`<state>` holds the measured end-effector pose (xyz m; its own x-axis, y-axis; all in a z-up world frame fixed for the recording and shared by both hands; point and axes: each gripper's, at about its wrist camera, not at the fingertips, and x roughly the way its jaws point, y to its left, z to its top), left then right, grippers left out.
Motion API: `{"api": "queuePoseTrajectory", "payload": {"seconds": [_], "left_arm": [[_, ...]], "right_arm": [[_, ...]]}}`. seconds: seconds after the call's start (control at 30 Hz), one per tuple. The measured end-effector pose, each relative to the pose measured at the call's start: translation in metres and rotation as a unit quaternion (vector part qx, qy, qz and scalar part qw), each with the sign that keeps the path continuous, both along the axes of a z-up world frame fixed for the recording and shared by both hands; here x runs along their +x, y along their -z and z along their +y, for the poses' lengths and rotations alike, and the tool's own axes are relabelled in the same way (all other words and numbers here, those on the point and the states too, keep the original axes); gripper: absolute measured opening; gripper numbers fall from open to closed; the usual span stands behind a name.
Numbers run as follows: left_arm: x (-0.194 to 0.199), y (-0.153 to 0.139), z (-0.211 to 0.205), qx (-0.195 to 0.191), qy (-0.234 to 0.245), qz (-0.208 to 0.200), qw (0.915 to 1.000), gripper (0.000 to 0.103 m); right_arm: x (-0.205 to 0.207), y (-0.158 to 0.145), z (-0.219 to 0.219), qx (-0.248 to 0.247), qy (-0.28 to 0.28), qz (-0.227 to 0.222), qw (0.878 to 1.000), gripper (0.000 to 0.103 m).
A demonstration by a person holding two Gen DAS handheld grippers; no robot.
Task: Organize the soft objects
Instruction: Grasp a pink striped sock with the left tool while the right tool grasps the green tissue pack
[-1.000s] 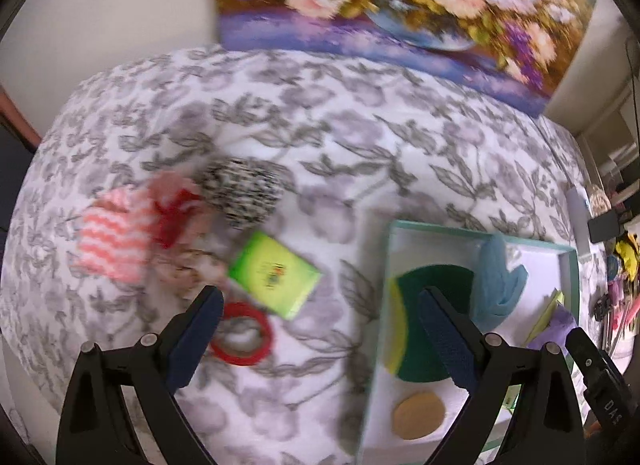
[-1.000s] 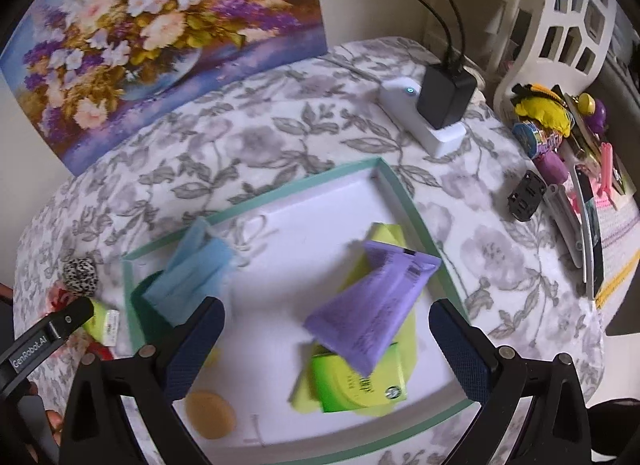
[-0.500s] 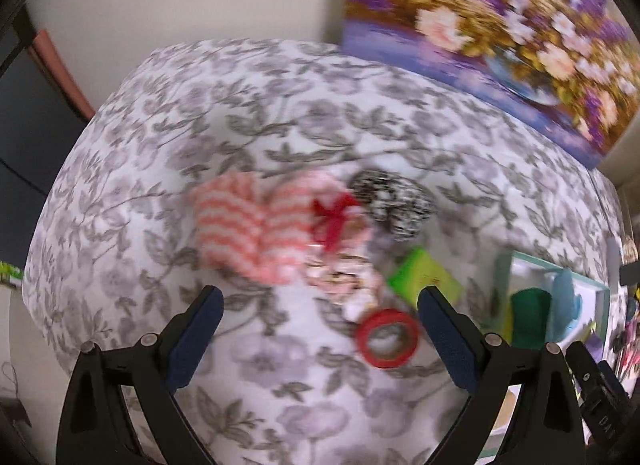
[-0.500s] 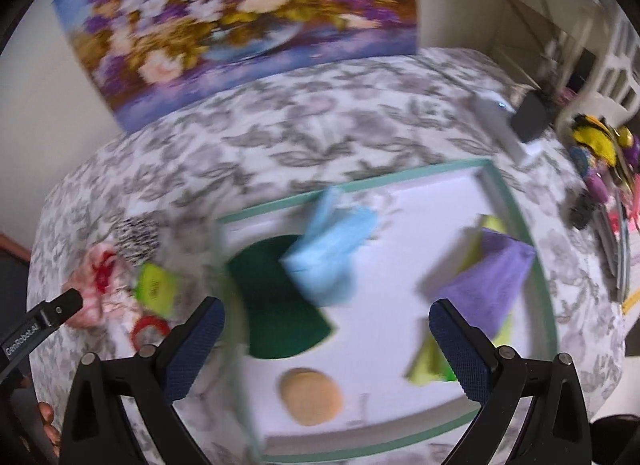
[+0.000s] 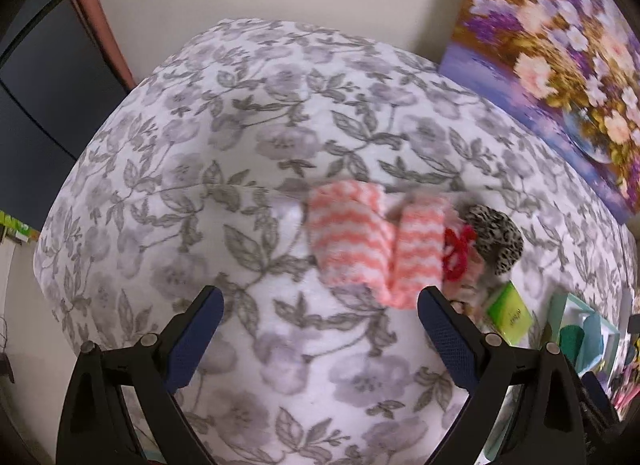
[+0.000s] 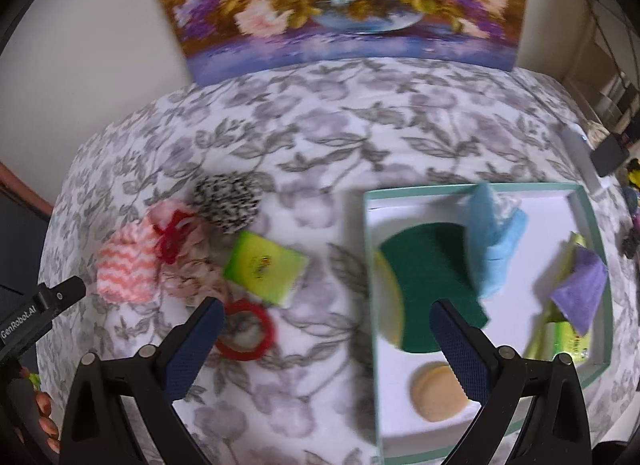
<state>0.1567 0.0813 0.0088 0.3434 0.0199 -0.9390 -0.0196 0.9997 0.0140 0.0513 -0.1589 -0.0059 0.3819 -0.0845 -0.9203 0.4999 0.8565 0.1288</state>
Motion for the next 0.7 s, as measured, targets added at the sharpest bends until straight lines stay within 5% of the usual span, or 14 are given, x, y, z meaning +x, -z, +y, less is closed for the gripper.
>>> {"api": "queuePoseTrajectory", "payload": {"seconds": [0.7], "left_arm": [[0.032,0.029,0.017,-0.055,-0.017,0.035,0.9977,0.098]], "right_arm": [[0.036,0.027,0.025,0.010,-0.027,-0.005,1.000,0.103]]}}
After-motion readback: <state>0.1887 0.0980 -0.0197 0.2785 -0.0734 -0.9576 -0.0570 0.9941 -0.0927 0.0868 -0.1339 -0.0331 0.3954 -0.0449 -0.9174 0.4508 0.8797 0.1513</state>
